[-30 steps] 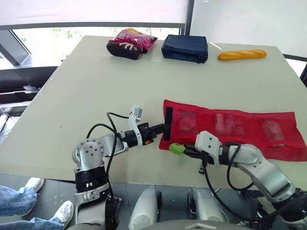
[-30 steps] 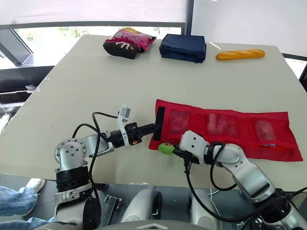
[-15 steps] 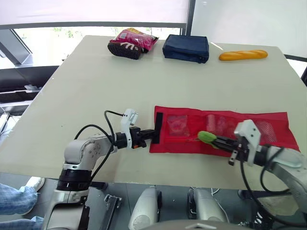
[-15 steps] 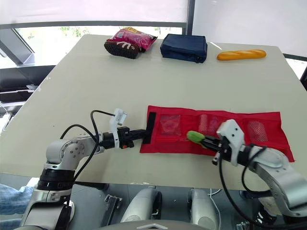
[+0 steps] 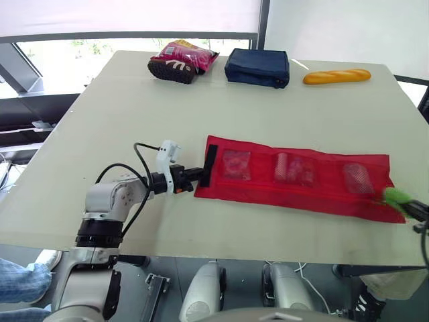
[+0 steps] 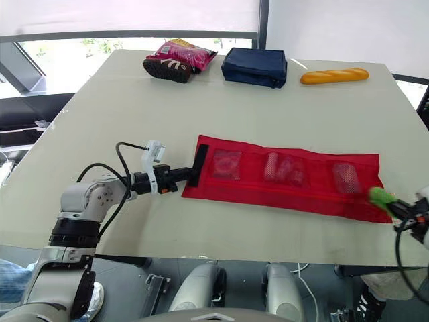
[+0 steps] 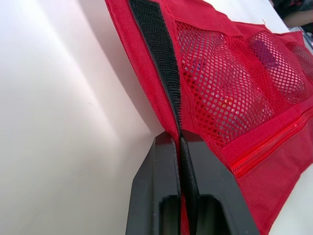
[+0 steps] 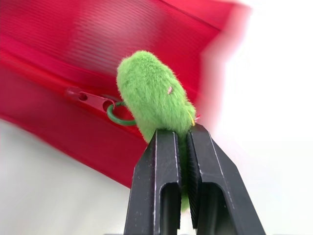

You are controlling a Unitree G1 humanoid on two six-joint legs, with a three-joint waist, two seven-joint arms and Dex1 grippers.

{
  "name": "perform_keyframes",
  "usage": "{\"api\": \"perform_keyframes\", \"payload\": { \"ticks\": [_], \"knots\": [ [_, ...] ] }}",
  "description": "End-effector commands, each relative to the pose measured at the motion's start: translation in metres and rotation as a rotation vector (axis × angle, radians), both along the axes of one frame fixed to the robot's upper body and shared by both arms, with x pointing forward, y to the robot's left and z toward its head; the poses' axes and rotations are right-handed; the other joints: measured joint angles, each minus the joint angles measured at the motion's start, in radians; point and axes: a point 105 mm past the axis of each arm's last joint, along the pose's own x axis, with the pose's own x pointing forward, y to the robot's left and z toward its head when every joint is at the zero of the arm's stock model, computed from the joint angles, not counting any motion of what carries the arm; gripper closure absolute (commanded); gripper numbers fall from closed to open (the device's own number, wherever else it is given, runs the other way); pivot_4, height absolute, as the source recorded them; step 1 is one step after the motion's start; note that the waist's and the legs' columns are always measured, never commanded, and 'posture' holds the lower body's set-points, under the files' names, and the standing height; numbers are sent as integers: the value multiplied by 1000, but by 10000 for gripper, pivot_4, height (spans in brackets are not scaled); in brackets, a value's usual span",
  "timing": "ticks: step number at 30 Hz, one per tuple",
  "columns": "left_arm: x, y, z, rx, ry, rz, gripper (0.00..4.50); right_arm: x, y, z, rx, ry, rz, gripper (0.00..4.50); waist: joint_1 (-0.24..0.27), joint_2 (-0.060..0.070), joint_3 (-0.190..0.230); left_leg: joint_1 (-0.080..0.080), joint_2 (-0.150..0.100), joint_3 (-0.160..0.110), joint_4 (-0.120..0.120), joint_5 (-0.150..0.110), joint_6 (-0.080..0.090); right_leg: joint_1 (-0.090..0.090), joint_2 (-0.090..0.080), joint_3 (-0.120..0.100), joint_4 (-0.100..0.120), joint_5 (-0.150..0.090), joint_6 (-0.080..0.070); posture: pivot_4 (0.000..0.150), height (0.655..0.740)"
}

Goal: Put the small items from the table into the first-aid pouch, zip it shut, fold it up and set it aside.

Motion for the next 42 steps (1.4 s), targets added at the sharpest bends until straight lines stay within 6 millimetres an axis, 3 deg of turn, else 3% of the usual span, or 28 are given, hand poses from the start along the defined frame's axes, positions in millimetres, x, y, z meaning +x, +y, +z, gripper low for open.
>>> {"api": "perform_keyframes", "payload": {
  "ticks": [1,6,11,14,21,23,29,32,35,36,39,40,42],
  "knots": [
    [13,33,14,48,-62,113,45000,-6,-32,11,-103,-19,-172,44418,-1,0,0,0,0,0,0,0,0,0,0,0,0,0,0,1500,7164],
    [19,53,19,73,-78,181,45000,2,-27,9,-110,-54,-185,44418,-3,0,0,0,1,1,0,0,0,0,1,1,0,0,1,1500,7164],
    [20,63,23,84,-87,205,45000,19,-11,21,-115,-159,-132,44418,-3,1,0,0,1,1,0,0,0,0,2,1,0,0,1,1500,7164],
    [21,64,23,92,-88,215,45000,28,3,28,-68,-198,-74,35146,-3,1,0,0,1,1,0,0,0,0,1,1,0,0,1,1500,7164],
    [19,68,24,96,-91,236,45000,27,8,38,-24,-242,-42,1024,0,1,1,0,2,1,0,0,0,0,2,1,0,0,0,1500,7164],
    [18,69,23,100,-89,240,45000,23,14,34,22,-237,-9,447,1,1,1,0,2,1,0,0,0,0,2,1,0,0,0,1500,7164],
    [16,70,24,104,-85,240,45000,18,77,22,348,-232,118,447,-6,2,1,1,4,2,-1,0,0,0,4,2,0,0,0,1500,7164],
    [17,74,22,139,-88,260,35916,18,91,7,410,-199,89,0,-5,2,1,1,4,1,-1,0,0,0,4,2,0,1,0,1500,7164],
    [20,75,34,177,-163,248,23116,20,104,-2,478,-190,60,0,-2,2,1,0,4,2,-1,0,0,0,3,2,0,2,-3,1500,7164],
    [20,72,42,182,-213,212,16905,21,105,-4,496,-194,49,0,-2,2,1,0,4,2,-1,0,0,-1,3,2,0,2,-4,1500,7164],
    [15,65,69,196,-374,83,3916,24,109,-8,502,-188,40,0,-1,2,1,0,4,2,-1,0,0,-1,3,2,0,2,-4,1500,7164],
    [12,64,75,197,-411,47,979,24,109,-9,503,-185,39,0,0,2,1,0,4,2,-1,0,0,-2,3,2,-1,2,-4,1500,7164],
    [6,62,86,201,-472,-28,979,25,111,-10,515,-182,40,0,0,2,1,0,4,3,-1,0,0,-2,3,2,-1,2,-4,1500,7164]
  ]
}}
